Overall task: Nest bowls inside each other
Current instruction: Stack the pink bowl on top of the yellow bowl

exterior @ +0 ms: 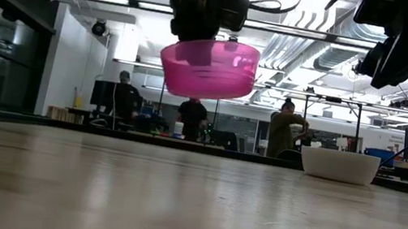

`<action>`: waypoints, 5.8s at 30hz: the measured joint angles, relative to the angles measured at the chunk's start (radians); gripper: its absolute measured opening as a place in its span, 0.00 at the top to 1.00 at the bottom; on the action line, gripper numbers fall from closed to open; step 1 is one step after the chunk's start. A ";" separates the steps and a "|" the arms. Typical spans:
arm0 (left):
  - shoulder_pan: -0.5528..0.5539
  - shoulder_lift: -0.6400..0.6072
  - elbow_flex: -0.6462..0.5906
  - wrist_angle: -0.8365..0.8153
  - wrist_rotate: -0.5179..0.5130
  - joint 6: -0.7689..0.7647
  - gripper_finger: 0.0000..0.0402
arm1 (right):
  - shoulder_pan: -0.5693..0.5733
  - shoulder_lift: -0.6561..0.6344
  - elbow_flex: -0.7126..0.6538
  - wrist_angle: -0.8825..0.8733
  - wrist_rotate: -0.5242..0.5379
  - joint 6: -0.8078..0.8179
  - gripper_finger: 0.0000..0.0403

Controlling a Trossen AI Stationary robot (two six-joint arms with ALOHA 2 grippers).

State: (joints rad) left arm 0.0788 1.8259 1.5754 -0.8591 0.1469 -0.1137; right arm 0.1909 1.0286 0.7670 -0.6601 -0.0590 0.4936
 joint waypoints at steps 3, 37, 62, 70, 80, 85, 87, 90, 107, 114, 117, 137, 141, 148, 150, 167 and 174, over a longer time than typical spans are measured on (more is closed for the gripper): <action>0.045 0.000 0.026 -0.014 0.001 0.013 1.00 | 0.000 0.000 0.000 0.000 0.000 -0.006 0.75; 0.121 0.104 0.128 -0.120 0.079 0.173 1.00 | -0.001 0.444 0.344 0.088 0.025 -0.650 0.75; 0.101 0.102 0.168 -0.091 0.128 0.214 1.00 | -0.036 0.504 0.418 0.077 0.106 -0.889 0.83; 0.097 0.119 0.192 -0.147 0.125 0.222 1.00 | -0.022 0.504 0.419 0.077 0.140 -0.890 0.87; 0.097 0.154 0.192 -0.140 0.122 0.215 1.00 | 0.001 0.503 0.454 0.033 0.163 -0.883 0.80; 0.091 0.153 0.231 -0.156 0.139 0.215 1.00 | 0.001 0.503 0.454 0.036 0.157 -0.883 0.77; 0.083 0.152 0.234 -0.154 0.141 0.224 1.00 | 0.001 0.503 0.454 0.040 0.156 -0.883 0.76; 0.075 0.155 0.244 -0.155 0.140 0.230 1.00 | 0.001 0.503 0.454 0.046 0.136 -0.884 0.76; 0.070 0.154 0.264 -0.165 0.152 0.291 1.00 | -0.001 0.523 0.455 0.111 0.068 -0.919 0.77; 0.069 0.154 0.264 -0.173 0.152 0.312 1.00 | -0.001 0.526 0.455 0.118 0.053 -0.930 0.77; 0.065 0.154 0.264 -0.170 0.151 0.321 1.00 | -0.001 0.526 0.455 0.125 0.049 -0.935 0.77; 0.052 0.154 0.264 -0.155 0.180 0.325 1.00 | 0.000 0.526 0.455 0.159 0.001 -0.984 0.77; 0.052 0.154 0.264 -0.172 0.180 0.292 1.00 | -0.001 0.526 0.455 0.159 0.005 -0.985 0.77; 0.051 0.154 0.264 -0.196 0.178 0.259 1.00 | -0.002 0.526 0.455 0.156 0.011 -0.974 0.77; 0.051 0.154 0.264 -0.195 0.177 0.259 1.00 | -0.002 0.526 0.455 0.156 0.010 -0.973 0.77; 0.060 0.154 0.263 -0.219 0.078 0.083 1.00 | 0.006 0.526 0.455 0.179 0.073 -0.921 0.77; 0.058 0.154 0.263 -0.222 0.087 0.108 1.00 | 0.013 0.526 0.455 0.166 0.090 -0.898 0.77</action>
State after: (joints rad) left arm 0.1366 1.9800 1.8381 -1.0809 0.2338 -0.0061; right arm 0.2035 1.5547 1.2217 -0.4943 0.0308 -0.4042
